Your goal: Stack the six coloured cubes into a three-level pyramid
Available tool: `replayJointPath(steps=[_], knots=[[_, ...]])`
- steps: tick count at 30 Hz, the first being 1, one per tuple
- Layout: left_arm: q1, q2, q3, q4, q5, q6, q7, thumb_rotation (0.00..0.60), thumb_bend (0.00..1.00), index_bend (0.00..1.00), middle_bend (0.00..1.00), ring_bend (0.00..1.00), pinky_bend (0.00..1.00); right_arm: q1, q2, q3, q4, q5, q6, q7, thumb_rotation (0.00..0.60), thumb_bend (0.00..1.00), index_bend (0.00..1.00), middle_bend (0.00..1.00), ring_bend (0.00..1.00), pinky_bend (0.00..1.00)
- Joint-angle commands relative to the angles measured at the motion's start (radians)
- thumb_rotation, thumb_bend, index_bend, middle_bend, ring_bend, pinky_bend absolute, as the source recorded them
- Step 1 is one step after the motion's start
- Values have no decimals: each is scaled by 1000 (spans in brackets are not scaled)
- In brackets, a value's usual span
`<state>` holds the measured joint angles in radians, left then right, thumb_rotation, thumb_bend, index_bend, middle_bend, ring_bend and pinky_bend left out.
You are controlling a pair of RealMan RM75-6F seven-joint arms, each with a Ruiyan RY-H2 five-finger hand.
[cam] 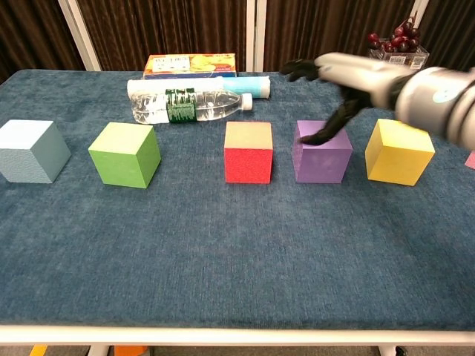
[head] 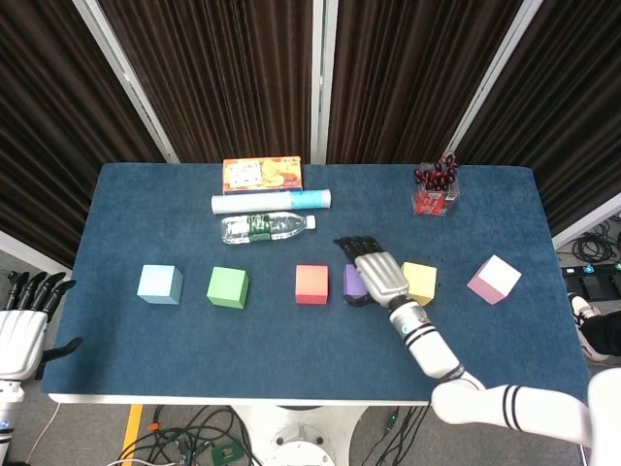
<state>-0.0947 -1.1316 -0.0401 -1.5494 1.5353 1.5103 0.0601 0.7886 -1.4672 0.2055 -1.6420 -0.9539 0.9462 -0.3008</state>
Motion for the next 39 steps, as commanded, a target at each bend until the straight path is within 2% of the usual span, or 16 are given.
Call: replayJointPath(steps=[1,4,11,22,24,27,31,39], knots=[[-3,2,-3,-16,-7,-3,27,600,0,187,129,52,0,-37,95,-38,-3,-68,-68,95,600,124,0,138,0,0],[-5,4,-3,-34,-4,-5,53,600,0,187,129,52,0,-33,102,-50,28,-90,-116,133,600,120,0,142,0,0],[-1,18,1,-72,-10,-6,78,600,0,188,129,52,0,-19,55,-63,132,-145,-168,194,600,108,0,141,0,0],[-7,25,0,-82,-15,-18,78,600,0,188,129,52,0,-21,-56,-51,263,-245,-137,312,600,112,0,224,0,0],[-8,25,0,-81,-15,-19,75,600,0,188,129,52,0,-22,-82,-47,290,-260,-118,318,600,142,0,257,0,0],[-8,26,2,-81,-13,-20,66,600,0,188,129,52,0,-25,-111,-41,319,-271,-93,318,600,246,0,318,27,0],[-6,29,3,-80,-12,-17,59,600,0,187,129,52,0,-29,-110,-37,301,-275,-79,312,600,280,0,358,53,0],[-6,27,8,-76,-7,-19,46,600,0,188,129,52,0,-33,-94,-33,246,-251,-82,271,600,280,0,348,55,0]])
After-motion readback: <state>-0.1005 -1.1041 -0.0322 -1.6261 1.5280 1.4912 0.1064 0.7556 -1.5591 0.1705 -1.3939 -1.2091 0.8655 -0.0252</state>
